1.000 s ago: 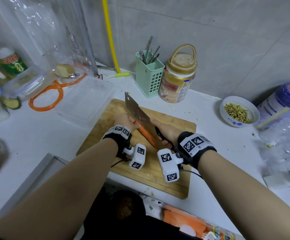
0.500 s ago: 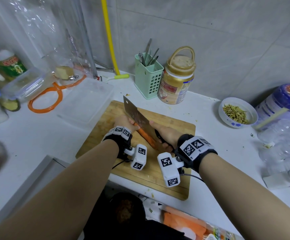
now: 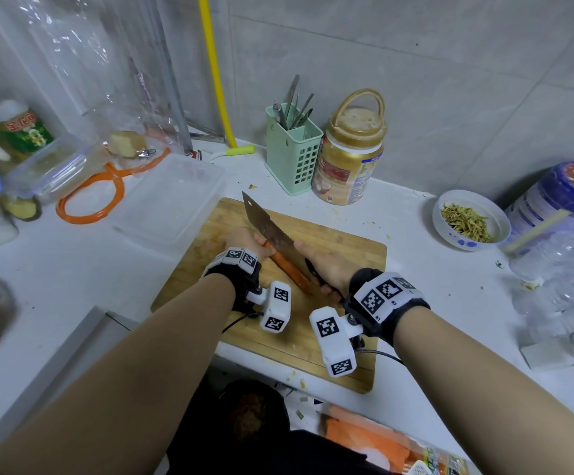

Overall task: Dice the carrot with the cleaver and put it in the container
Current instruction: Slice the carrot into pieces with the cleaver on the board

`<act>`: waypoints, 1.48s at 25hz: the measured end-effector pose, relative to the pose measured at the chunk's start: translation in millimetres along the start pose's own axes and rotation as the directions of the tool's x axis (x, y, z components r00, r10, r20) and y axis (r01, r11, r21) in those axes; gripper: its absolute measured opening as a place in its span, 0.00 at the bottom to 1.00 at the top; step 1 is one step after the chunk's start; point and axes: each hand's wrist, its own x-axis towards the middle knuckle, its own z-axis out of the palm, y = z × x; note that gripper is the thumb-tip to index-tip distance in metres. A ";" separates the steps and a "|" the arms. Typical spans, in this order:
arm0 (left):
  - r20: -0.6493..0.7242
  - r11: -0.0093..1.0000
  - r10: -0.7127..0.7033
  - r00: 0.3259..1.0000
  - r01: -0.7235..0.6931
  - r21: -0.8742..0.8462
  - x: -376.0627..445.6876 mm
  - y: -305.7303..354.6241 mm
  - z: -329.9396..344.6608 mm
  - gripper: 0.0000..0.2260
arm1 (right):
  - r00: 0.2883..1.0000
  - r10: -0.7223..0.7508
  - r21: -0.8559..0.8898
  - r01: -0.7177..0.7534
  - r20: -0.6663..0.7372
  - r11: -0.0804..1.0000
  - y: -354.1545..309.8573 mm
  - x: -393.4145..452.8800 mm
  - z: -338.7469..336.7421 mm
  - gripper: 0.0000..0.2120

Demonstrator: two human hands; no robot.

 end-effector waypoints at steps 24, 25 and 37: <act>0.091 0.947 -0.126 0.988 0.147 -0.285 12.0 -4.9 6.2 0.09 | 0.998 -0.010 0.019 0.011 -0.065 1.000 18.5 -1.0 8.1 0.33; 0.094 0.945 -0.126 0.988 0.148 -0.292 12.7 -4.7 6.6 0.09 | 0.998 -0.011 0.026 0.012 -0.059 1.000 17.6 -0.7 7.6 0.33; 0.080 0.928 -0.150 0.985 0.168 -0.334 12.5 -9.1 8.2 0.09 | 0.997 -0.027 0.021 0.029 -0.077 0.999 21.5 6.3 15.5 0.32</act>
